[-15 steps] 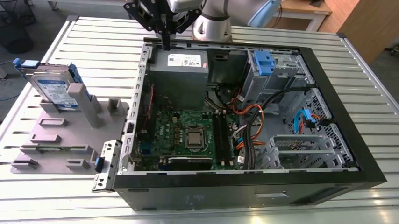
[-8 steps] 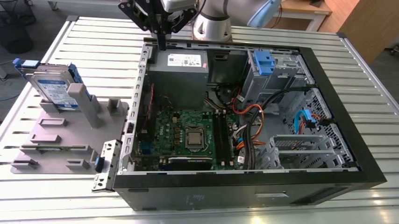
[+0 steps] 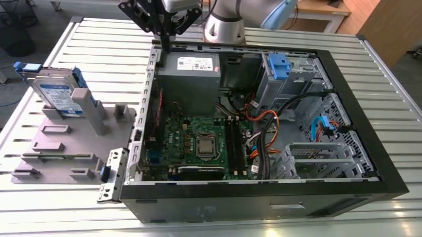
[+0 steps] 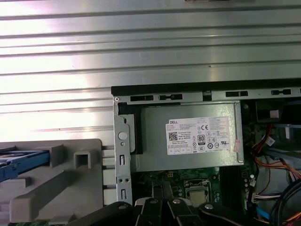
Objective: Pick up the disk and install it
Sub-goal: 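Reach for the disk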
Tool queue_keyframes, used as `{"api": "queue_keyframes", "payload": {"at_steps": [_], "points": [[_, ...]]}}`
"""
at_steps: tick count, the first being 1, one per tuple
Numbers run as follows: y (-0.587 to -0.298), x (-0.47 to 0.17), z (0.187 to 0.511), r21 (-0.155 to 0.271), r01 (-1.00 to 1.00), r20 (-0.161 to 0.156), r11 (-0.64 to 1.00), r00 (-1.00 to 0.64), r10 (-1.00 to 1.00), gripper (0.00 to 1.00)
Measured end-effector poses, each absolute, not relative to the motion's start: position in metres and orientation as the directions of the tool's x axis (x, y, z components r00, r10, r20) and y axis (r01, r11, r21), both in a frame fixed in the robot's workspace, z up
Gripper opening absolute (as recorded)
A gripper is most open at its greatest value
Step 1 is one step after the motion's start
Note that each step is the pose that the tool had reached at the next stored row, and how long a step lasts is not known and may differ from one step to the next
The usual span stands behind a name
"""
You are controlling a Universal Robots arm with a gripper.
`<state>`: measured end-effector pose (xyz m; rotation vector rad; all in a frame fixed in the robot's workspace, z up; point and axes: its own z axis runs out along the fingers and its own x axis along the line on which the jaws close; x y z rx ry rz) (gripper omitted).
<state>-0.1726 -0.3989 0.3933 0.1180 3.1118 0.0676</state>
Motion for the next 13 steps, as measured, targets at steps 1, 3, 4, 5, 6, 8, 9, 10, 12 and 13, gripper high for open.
{"api": "queue_keyframes", "payload": {"at_steps": [1, 3, 4, 5, 6, 8, 9, 10, 12, 13], "points": [[-0.399, -0.174, 0.393, 0.044, 0.075, -0.025, 0.996, -0.997, 0.076, 0.11], [-0.399, -0.177, 0.393, 0.044, 0.075, -0.025, 0.996, -0.997, 0.076, 0.11], [-0.399, -0.178, 0.393, 0.044, 0.075, -0.025, 0.996, -0.997, 0.076, 0.11], [-0.399, -0.179, 0.393, 0.044, 0.075, -0.025, 0.996, -0.997, 0.076, 0.11], [-0.399, -0.181, 0.393, 0.044, 0.075, -0.025, 0.996, -0.997, 0.076, 0.11], [-0.399, -0.184, 0.393, 0.044, 0.075, -0.025, 0.996, -0.997, 0.076, 0.11], [-0.399, -0.186, 0.393, 0.044, 0.075, -0.025, 0.996, -0.997, 0.076, 0.11], [-0.399, -0.187, 0.393, 0.044, 0.075, -0.025, 0.996, -0.997, 0.076, 0.11], [-0.399, -0.191, 0.393, 0.044, 0.075, -0.025, 0.996, -0.997, 0.076, 0.11], [-0.399, -0.193, 0.393, 0.044, 0.075, -0.025, 0.996, -0.997, 0.076, 0.11]]}}
